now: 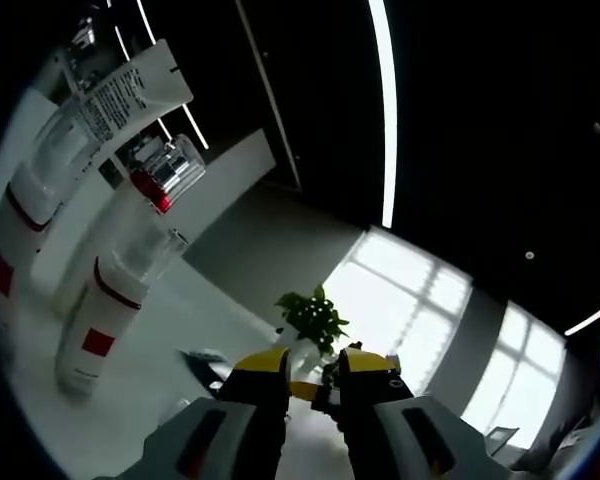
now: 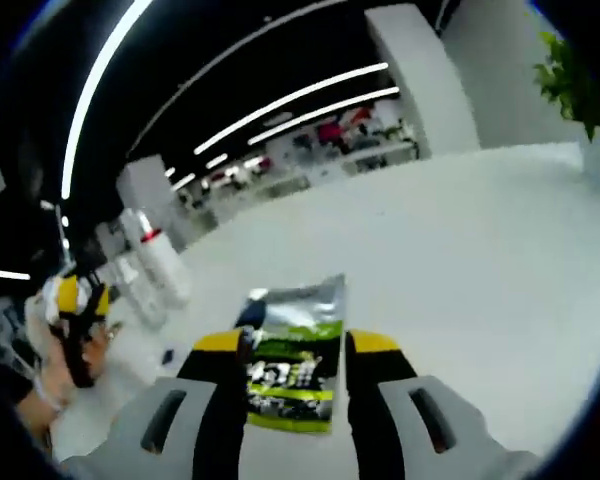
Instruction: Arrange the skincare products in the storage area until every visible bottle or jar stands upright without overlapping.
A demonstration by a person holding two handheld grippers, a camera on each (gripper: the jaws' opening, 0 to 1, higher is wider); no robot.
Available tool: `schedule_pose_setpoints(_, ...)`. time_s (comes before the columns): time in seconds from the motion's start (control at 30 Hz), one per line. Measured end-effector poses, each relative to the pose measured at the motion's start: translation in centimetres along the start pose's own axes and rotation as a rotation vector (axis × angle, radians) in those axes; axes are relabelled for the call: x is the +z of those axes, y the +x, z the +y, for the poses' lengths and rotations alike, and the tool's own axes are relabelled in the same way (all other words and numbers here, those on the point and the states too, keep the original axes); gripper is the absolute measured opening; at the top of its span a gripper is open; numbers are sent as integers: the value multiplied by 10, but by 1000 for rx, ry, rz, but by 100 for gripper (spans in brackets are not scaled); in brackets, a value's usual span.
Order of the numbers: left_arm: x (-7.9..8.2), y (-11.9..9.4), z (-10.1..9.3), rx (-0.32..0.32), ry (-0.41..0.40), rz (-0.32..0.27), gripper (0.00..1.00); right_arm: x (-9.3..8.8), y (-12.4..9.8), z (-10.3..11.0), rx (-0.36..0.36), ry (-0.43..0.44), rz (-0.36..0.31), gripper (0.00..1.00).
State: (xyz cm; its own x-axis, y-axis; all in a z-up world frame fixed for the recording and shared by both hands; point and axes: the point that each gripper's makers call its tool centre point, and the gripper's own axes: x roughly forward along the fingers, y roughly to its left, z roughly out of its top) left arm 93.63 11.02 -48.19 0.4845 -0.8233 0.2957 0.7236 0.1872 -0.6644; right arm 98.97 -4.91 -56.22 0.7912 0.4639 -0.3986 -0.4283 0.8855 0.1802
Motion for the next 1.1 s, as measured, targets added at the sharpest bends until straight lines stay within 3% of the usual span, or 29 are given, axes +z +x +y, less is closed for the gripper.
schedule_pose_setpoints(0.07,0,0,0,-1,1,1,20,-7,3,6,-10,-73,43,40)
schedule_pose_setpoints(0.1,0,0,0,-1,2,1,20,-10,8,10,-20,-155,53,41)
schedule_pose_setpoints(0.2,0,1,0,-2,-1,0,20,-25,20,23,-10,-240,118,43)
schedule_pose_setpoints(0.27,-1,0,0,-2,-1,0,20,-20,23,18,-77,-338,80,43)
schedule_pose_setpoints(0.33,-1,1,-2,-2,-4,0,20,-19,25,22,-62,-265,65,41)
schedule_pose_setpoints(0.7,-3,5,2,6,2,12,20,-13,33,6,-194,-211,5,40)
schedule_pose_setpoints(0.8,-3,7,3,7,6,16,20,-13,32,4,-199,-216,-1,39)
schedule_pose_setpoints(0.83,-3,7,3,7,7,17,20,-18,21,16,-199,-224,-6,38)
schedule_pose_setpoints(0.9,-3,7,4,7,9,18,20,-18,21,19,-180,-253,7,36)
schedule_pose_setpoints(1.1,-1,6,1,0,2,11,20,-15,22,10,-193,-282,15,38)
